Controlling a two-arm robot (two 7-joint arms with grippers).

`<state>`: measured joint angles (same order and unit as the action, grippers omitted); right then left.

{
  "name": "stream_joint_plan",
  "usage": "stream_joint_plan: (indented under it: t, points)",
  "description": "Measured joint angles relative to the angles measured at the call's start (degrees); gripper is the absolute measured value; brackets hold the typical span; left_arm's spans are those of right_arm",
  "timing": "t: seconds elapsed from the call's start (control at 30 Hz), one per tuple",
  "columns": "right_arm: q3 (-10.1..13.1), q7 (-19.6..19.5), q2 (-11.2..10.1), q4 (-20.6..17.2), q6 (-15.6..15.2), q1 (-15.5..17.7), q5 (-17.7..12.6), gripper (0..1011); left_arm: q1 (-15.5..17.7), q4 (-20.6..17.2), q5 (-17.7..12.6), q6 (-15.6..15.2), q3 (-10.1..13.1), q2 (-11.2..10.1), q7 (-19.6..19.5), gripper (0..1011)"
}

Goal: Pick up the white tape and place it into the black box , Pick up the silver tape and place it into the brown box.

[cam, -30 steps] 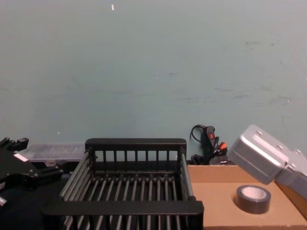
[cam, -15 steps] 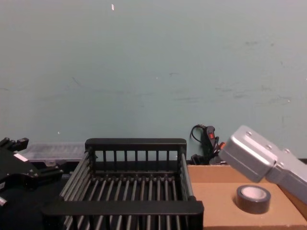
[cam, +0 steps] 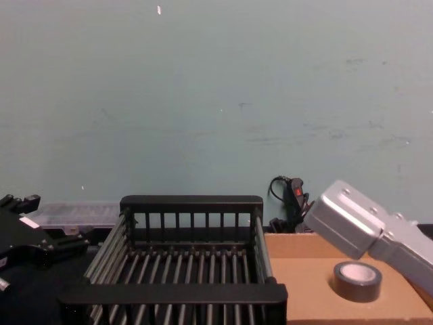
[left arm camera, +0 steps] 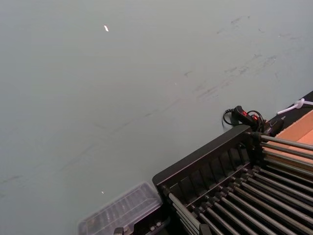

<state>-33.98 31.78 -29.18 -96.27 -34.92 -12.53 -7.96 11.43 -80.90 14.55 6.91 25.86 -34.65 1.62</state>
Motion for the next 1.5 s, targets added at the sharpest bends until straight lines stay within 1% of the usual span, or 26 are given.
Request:
stream_joint_plan:
  t: [0.8, 0.9, 0.93, 1.07, 1.13, 1.2, 1.43, 1.5]
  points:
    - [-0.2, -0.3, 0.1, 0.5, 0.3, -0.1, -0.3, 993, 0.0, 0.0, 0.0, 0.0, 0.0, 0.0, 0.0, 1002]
    - [-0.2, -0.3, 0.1, 0.5, 0.3, -0.1, -0.3, 954, 0.0, 0.0, 0.0, 0.0, 0.0, 0.0, 0.0, 1001]
    - [-0.2, -0.3, 0.1, 0.5, 0.3, -0.1, -0.3, 914, 0.0, 0.0, 0.0, 0.0, 0.0, 0.0, 0.0, 1001]
    - [-0.2, -0.3, 0.1, 0.5, 0.3, -0.1, -0.3, 836, 0.0, 0.0, 0.0, 0.0, 0.0, 0.0, 0.0, 1001]
    - [-0.2, -0.3, 0.1, 0.5, 0.3, -0.1, -0.3, 746, 0.0, 0.0, 0.0, 0.0, 0.0, 0.0, 0.0, 1001]
    - [-0.2, -0.2, 0.1, 0.5, 0.3, -0.1, -0.3, 707, 0.0, 0.0, 0.0, 0.0, 0.0, 0.0, 0.0, 1001]
    - [-0.2, -0.2, 0.1, 0.4, 0.2, -0.1, -0.3, 473, 0.0, 0.0, 0.0, 0.0, 0.0, 0.0, 0.0, 1001]
    - [-0.2, -0.2, 0.1, 0.4, 0.2, -0.1, -0.3, 424, 0.0, 0.0, 0.0, 0.0, 0.0, 0.0, 0.0, 1001]
